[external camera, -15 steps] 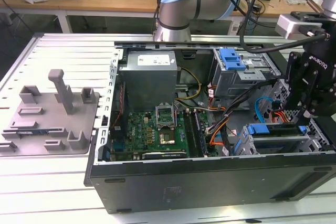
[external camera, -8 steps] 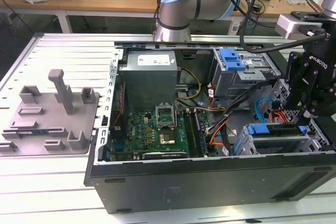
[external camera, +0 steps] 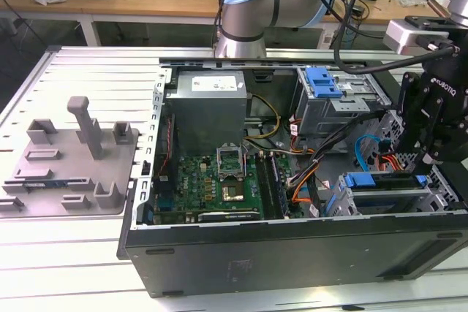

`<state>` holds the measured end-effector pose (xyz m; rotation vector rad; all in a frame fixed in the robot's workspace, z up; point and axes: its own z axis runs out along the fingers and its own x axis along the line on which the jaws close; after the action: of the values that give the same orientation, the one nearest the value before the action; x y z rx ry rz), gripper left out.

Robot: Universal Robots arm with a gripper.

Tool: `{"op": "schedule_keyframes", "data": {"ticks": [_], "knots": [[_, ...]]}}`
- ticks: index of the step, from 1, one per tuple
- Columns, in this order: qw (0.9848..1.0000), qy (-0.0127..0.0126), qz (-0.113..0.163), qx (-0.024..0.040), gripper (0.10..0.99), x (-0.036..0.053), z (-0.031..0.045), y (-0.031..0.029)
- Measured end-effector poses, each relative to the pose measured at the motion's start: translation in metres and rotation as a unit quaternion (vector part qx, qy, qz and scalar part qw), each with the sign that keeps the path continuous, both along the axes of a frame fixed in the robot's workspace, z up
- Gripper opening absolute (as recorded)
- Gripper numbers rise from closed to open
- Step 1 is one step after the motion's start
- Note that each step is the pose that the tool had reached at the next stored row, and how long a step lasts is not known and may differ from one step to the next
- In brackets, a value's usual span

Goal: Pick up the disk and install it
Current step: 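Insert the second disk wire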

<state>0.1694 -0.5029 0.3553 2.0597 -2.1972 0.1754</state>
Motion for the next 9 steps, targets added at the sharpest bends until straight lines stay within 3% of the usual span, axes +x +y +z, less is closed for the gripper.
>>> {"op": "schedule_keyframes", "data": {"ticks": [3,6,7,8,9], "knots": [[1.0000,0.0000,0.000,-0.0032,0.482,0.0000,0.0020,0.0017],[0.9998,0.0000,0.000,-0.0214,0.482,0.0000,0.0070,0.0101],[0.9994,0.0000,0.000,-0.0336,0.482,0.0000,0.0095,0.0166],[0.9985,0.0000,0.000,-0.0543,0.482,0.0000,0.0145,0.0285],[0.9976,0.0001,0.000,-0.0686,0.482,-0.0002,0.0167,0.0366]]}}
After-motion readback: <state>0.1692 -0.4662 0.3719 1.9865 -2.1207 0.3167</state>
